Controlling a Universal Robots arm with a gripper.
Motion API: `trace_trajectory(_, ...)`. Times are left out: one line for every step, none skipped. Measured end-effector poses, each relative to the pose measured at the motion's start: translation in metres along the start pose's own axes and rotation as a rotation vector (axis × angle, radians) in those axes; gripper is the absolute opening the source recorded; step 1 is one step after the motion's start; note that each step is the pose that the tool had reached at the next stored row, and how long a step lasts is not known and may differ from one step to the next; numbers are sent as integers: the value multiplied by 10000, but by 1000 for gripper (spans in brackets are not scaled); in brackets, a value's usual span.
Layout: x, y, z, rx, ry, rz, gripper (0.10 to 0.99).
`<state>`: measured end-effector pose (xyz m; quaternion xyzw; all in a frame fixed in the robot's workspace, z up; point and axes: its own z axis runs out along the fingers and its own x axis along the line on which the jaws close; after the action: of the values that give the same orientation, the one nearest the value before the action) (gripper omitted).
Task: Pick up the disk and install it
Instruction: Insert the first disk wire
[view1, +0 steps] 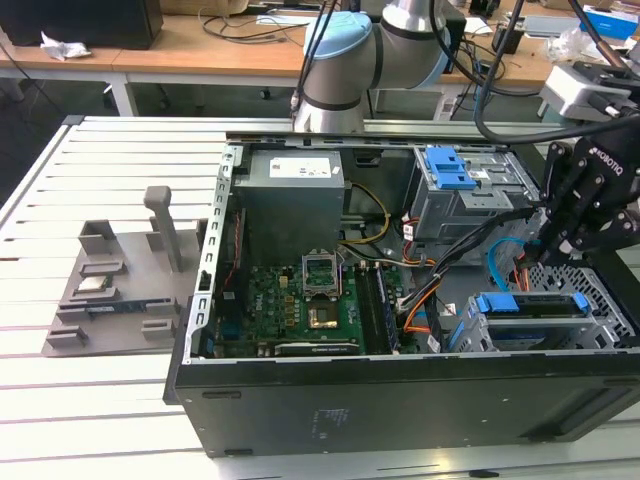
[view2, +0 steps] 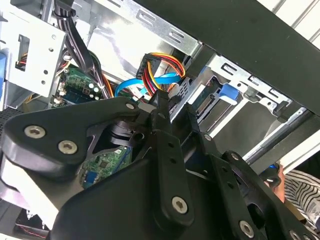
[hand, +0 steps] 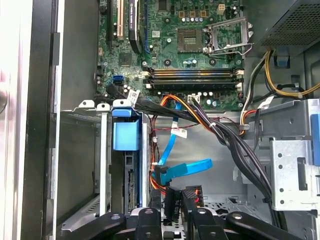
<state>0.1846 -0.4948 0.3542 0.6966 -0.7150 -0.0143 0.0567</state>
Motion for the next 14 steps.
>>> trace_trajectory(0,0,1,0,-1,1,286)
trace_trajectory(0,0,1,0,-1,0,220)
trace_trajectory(0,0,2,0,-1,1,169)
trace_trajectory(0,0,2,0,-1,0,169)
trace_trajectory(0,0,3,0,-1,0,169)
trace_trajectory(0,0,3,0,-1,0,169)
trace_trajectory(0,0,4,0,-1,0,169)
trace_trajectory(0,0,4,0,-1,0,169)
trace_trajectory(0,0,4,0,-1,0,169)
trace_trajectory(0,0,4,0,-1,0,169)
trace_trajectory(0,0,5,-1,-1,0,169)
trace_trajectory(7,-1,8,-1,-5,-1,169)
trace_trajectory(17,-1,7,-1,-2,0,169)
trace_trajectory(38,-1,7,0,-1,1,169)
